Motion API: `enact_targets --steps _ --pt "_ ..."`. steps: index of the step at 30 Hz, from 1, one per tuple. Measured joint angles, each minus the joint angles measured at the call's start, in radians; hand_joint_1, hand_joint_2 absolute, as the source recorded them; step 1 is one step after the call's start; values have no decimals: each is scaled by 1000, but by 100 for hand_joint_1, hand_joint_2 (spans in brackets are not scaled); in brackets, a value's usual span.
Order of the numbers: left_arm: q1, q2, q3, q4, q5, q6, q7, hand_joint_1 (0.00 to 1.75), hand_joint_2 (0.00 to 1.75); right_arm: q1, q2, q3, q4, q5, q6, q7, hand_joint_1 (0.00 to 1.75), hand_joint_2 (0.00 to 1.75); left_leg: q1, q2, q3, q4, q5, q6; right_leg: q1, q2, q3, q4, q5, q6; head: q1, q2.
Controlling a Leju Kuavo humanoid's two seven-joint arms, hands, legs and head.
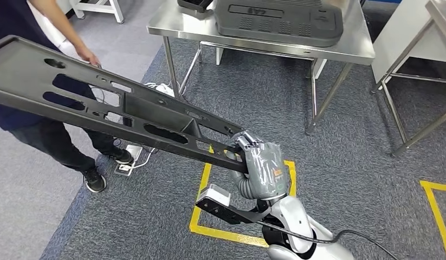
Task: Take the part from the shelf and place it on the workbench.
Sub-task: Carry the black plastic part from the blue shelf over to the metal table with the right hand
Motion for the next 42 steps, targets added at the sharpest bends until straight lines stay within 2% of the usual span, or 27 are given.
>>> enact_targets --steps 1,2,4,6,8,9,10,11,12,14,15,16,17,20,24,28,30,34,36,38,39,40,41,42 --pt "0 0 0 0 0 0 0 0 175 0 0 -2 -2 0 0 0 175 175 -3 7 4 0 -3 -6 4 -12 13 -29 5 -6 0 0" --pt "0 0 0 0 0 1 0 0 175 1 0 -3 -3 0 0 0 175 175 -6 15 7 0 -5 -11 8 -11 14 -33 0 -13 -3 0" --pt "-1 0 1 0 0 2 -1 0 175 2 -1 -4 -6 0 0 0 175 175 -5 23 17 0 -12 -23 6 10 15 -37 1 -25 -9 0" --pt "-1 0 1 0 0 2 -2 0 175 3 -2 -4 -10 1 0 0 175 175 -1 -11 8 43 -46 -31 1 27 20 -42 3 -37 -18 0" --pt "1 0 1 0 0 3 -2 0 175 3 -2 -5 -11 1 1 0 175 175 -1 -58 -46 163 -107 -33 0 43 23 -43 2 -45 -34 0" --pt "3 0 1 0 0 3 -2 0 175 3 -2 -5 -11 1 1 -1 175 175 -2 -69 -82 231 -132 -33 2 53 23 -43 2 -47 -41 0" --pt "7 0 1 0 0 3 -3 0 175 4 -2 -5 -11 1 1 -1 175 175 -3 -74 -109 277 -141 -32 4 63 24 -43 1 -48 -46 0" --pt "9 0 1 0 0 2 -4 0 175 5 -2 -5 -11 1 2 -1 175 175 -4 -76 -122 290 -131 -30 5 73 26 -43 0 -50 -48 0" --pt "11 0 1 0 -1 0 -7 0 175 5 -2 -5 -11 1 2 -1 175 175 -4 -76 -117 263 -100 -26 7 82 29 -42 -1 -50 -51 0" --pt "11 0 1 0 -2 -7 -19 0 175 6 -2 -5 -11 1 2 -1 175 175 -7 -82 -71 134 -19 -16 9 95 35 -39 -6 -47 -56 0" --pt "10 0 1 0 -3 -11 -27 0 175 6 -2 -5 -12 1 2 -1 175 175 -8 -86 -50 74 7 -13 11 99 36 -36 -9 -44 -58 0" --pt "10 0 1 0 -3 -15 -35 0 175 6 -2 -5 -13 2 2 0 175 175 -8 -90 -37 33 21 -10 13 102 35 -33 -14 -42 -59 0" --pt "10 0 1 0 -3 -18 -41 0 175 6 -2 -5 -13 2 3 0 175 175 -8 -93 -33 16 21 -10 15 104 33 -30 -17 -44 -59 0" --pt "11 0 1 0 -2 -24 -51 0 175 6 -3 -5 -15 2 4 0 175 175 -11 -93 -33 12 20 -9 13 104 33 -33 -20 -49 -56 0" --pt "11 0 2 0 -1 -26 -53 0 175 6 -4 -5 -18 2 6 1 175 175 -14 -94 -32 12 18 -3 11 103 38 -40 -17 -41 -51 0" --pt "11 0 2 0 -4 -38 -58 0 175 7 -4 -6 -20 4 6 2 175 175 -21 -94 -33 18 13 6 4 103 41 -47 -16 -22 -49 0" --pt "10 0 2 0 -8 -44 -59 0 175 7 -4 -6 -22 8 6 3 175 175 -24 -94 -33 18 11 11 1 103 41 -49 -17 -16 -49 0" --pt "5 0 1 0 -14 -51 -59 0 175 12 -6 -8 -30 12 7 5 175 175 -22 -91 -17 -2 10 31 0 96 39 -23 -12 -4 -48 0" --pt "4 0 1 0 -18 -53 -57 0 175 12 -8 -11 -34 14 8 6 175 175 -18 -87 -1 -11 8 40 -1 79 7 46 -45 -2 -41 0" --pt "3 0 1 0 -20 -55 -56 0 175 14 -8 -12 -35 16 9 6 175 175 -17 -82 7 -12 2 42 -3 70 -62 170 -100 1 -33 0" --pt "4 0 1 0 -20 -56 -55 0 175 17 -8 -13 -36 16 9 7 175 175 -17 -80 11 -12 -2 40 -5 69 -95 221 -117 3 -30 0" --pt "4 0 1 0 -21 -56 -54 0 175 19 -9 -13 -36 16 9 8 175 175 -15 -78 17 -11 -6 36 -7 68 -114 241 -114 5 -28 0" --pt "5 0 1 0 -21 -57 -54 0 175 21 -10 -13 -36 15 10 9 175 175 -12 -78 24 -11 -12 31 -10 67 -113 223 -90 8 -26 0" --pt "5 0 1 0 -21 -57 -54 0 175 22 -10 -14 -36 15 10 9 175 175 -8 -77 34 -10 -19 25 -13 64 -92 167 -48 11 -24 0"
